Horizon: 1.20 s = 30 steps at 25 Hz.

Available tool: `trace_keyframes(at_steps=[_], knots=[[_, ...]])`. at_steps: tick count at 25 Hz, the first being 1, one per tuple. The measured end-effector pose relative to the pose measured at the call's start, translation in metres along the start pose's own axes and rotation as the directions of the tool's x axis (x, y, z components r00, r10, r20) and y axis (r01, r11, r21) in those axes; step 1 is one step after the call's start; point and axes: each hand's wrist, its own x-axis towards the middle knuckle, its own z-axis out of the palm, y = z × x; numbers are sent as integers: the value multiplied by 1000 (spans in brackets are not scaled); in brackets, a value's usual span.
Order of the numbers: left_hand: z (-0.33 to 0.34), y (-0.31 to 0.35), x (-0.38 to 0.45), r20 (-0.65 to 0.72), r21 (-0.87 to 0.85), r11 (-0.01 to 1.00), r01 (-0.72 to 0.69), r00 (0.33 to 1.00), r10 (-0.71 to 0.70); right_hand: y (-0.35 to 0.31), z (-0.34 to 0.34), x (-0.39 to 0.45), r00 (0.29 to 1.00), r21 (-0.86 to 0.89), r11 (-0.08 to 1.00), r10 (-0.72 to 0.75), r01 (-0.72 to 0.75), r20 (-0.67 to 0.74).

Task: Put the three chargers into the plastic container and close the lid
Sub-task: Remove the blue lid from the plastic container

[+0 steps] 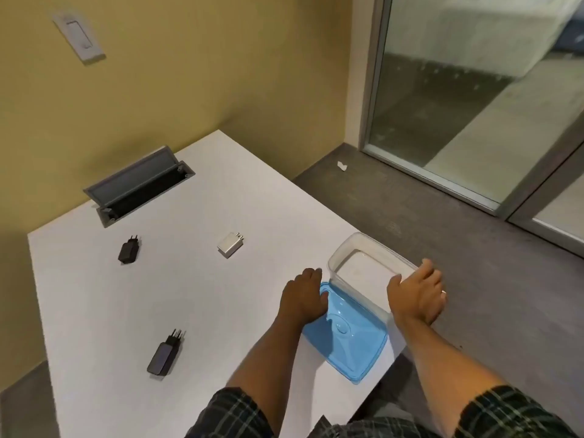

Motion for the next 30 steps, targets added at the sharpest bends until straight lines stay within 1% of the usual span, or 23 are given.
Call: trace_keyframes(at_steps=[1,2,3,5,7,10,12,16,18,21,23,25,27,29,30], knots=[[4,4,6,30,-64,997,33,999,-31,3,2,2,994,61,992,104,-106,36],[3,10,9,61,-125,990,68,996,-60,5,1,3,980,102,977,179,-187,83],[5,12,13,79,-175,980,94,994,-82,10,5,3,969,112,966,222,-235,111],[11,14,24,136,-262,953,155,983,-122,19,13,4,958,58,966,238,-250,159],[16,15,34,160,-327,923,204,974,-159,25,19,9,951,21,973,218,-228,217],[23,21,44,131,-430,870,243,970,-206,32,29,17,954,6,983,175,-182,243],[23,25,47,89,-505,827,248,968,-236,32,32,21,956,23,986,154,-165,251],[15,30,46,93,-604,743,287,952,-293,30,30,28,959,115,979,133,-166,252],[8,26,44,71,-626,722,296,943,-326,25,25,31,968,182,975,82,-127,239],[-3,11,34,59,-642,680,353,908,-415,10,15,32,972,284,959,-64,-3,226],[-7,-8,23,52,-658,632,409,862,-504,-7,10,29,956,330,940,-177,93,235],[-9,-31,5,8,-666,599,443,808,-589,-26,5,23,922,376,911,-282,171,264],[-13,-52,-21,-66,-630,634,449,782,-620,-48,1,12,862,422,867,-409,265,300],[-14,-74,-48,-128,-545,707,451,788,-602,-68,-1,-1,800,445,829,-502,339,327],[-14,-87,-63,-137,-502,728,467,789,-599,-80,-1,-9,769,445,814,-540,374,342]])
